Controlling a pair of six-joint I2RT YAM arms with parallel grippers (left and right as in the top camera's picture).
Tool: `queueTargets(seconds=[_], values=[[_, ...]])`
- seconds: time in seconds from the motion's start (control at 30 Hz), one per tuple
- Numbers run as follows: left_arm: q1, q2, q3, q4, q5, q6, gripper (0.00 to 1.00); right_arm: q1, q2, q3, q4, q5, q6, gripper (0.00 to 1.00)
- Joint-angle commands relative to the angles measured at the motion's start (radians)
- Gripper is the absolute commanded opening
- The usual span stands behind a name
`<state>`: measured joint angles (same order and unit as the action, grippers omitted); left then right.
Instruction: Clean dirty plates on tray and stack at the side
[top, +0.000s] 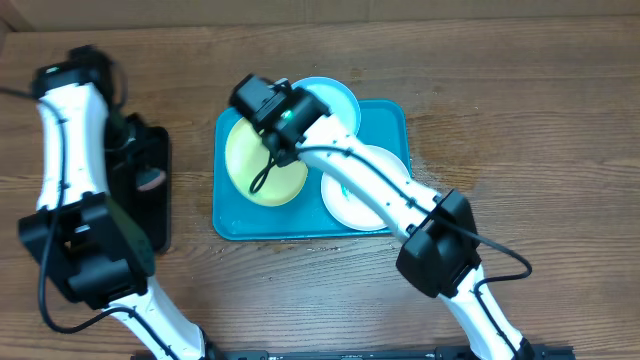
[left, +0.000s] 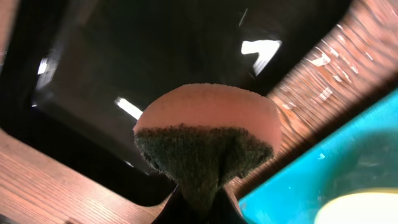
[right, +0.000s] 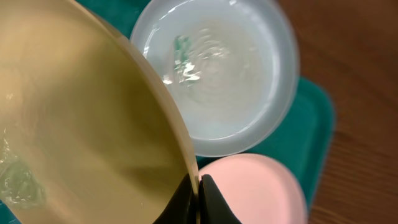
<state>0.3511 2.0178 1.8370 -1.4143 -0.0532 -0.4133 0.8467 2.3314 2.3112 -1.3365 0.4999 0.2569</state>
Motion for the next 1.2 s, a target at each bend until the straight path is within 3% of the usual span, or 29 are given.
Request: queueTargets(seconds=[0.0, 0.1, 0.3, 0.73, 0.8, 0.93, 0.97, 1.1, 1.17], values=[[0.081, -0.035, 0.016, -0.003, 0.055, -0.011, 0.04, 0.052, -0.014, 0.035, -0.010, 0.412, -0.003, 0.04], [0.145, -0.035, 0.016, -0.001, 0.080, -0.014, 0.04, 0.125, -0.014, 0.035, -0.012, 0.666, -0.014, 0.04], [0.159, -0.035, 0.015, -0.003, 0.092, -0.014, 0.04, 0.220, -0.014, 0.035, 0.047, 0.887, -0.220, 0.04], [0.153, -0.035, 0.015, -0.002, 0.099, -0.014, 0.04, 0.218, -0.014, 0.035, 0.075, 0.671, -0.225, 0.04], [0.152, -0.034, 0.015, -0.002, 0.099, -0.014, 0.04, 0.192, -0.014, 0.035, 0.085, 0.553, -0.196, 0.04], [0.152, -0.034, 0.015, -0.002, 0.099, -0.014, 0.04, 0.069, -0.014, 0.034, 0.137, 0.020, -0.175, 0.04], [0.152, -0.034, 0.015, -0.003, 0.099, -0.014, 0.04, 0.004, -0.014, 0.034, 0.139, -0.173, -0.174, 0.04], [0.152, -0.034, 0.015, -0.003, 0.099, -0.014, 0.04, -0.175, -0.014, 0.033, 0.106, -0.616, -0.175, 0.04], [0.152, -0.034, 0.015, -0.002, 0.099, -0.014, 0.04, -0.312, -0.014, 0.033, 0.036, -0.732, -0.174, 0.04]])
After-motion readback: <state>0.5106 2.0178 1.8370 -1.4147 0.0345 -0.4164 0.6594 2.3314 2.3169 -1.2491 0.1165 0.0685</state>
